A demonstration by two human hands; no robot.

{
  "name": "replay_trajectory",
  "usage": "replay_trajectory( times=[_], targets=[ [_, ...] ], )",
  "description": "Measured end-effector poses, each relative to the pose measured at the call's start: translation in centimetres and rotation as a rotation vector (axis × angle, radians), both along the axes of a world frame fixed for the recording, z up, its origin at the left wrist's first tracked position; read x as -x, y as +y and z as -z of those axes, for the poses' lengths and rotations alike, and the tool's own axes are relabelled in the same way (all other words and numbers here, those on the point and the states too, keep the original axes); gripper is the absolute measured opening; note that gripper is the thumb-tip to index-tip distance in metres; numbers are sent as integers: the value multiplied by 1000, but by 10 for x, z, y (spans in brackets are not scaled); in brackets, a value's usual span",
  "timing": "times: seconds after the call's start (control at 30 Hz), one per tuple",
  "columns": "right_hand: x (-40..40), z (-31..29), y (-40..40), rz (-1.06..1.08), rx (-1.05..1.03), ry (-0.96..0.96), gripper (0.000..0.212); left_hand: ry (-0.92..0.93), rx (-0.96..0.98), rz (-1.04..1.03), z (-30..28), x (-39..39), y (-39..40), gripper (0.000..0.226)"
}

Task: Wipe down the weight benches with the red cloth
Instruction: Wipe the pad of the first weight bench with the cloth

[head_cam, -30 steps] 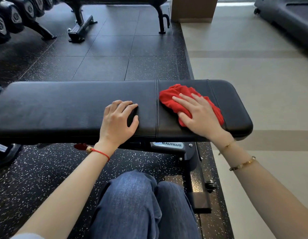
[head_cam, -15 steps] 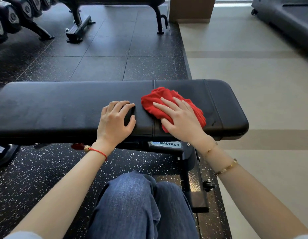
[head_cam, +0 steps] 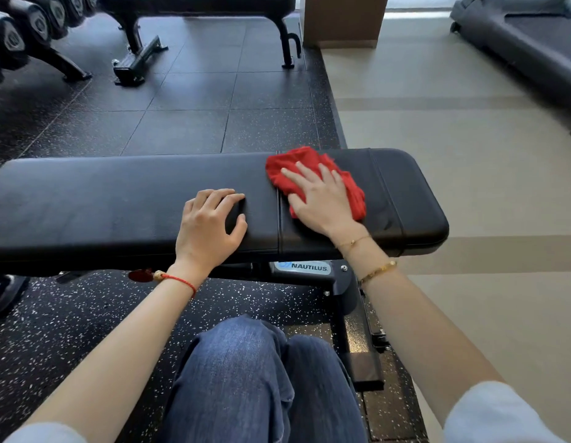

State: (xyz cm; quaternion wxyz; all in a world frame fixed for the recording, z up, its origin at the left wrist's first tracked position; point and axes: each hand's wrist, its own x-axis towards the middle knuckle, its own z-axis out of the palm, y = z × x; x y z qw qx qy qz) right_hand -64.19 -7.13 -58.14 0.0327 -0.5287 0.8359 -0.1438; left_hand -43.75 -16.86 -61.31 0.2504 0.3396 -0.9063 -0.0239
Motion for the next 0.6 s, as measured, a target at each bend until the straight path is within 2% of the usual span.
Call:
replay_trajectory(
  times=[0.17, 0.3, 0.4, 0.47, 0.6],
  targets=[
    [-16, 9, 59, -74, 81, 45, 55, 4, -3, 18, 0, -2, -1, 41],
    [26, 10, 91, 95, 110, 70, 54, -3, -5, 26, 1, -2, -2, 42],
    [55, 5, 87, 279, 59, 40, 52, -9, -5, 22, 1, -2, -1, 43],
    [57, 1, 73, 330, 27, 39, 52, -14, -2, 17, 1, -2, -1, 43],
    [15, 1, 53, 150, -6, 57, 53, -10, -8, 20, 0, -2, -1, 43]
  ],
)
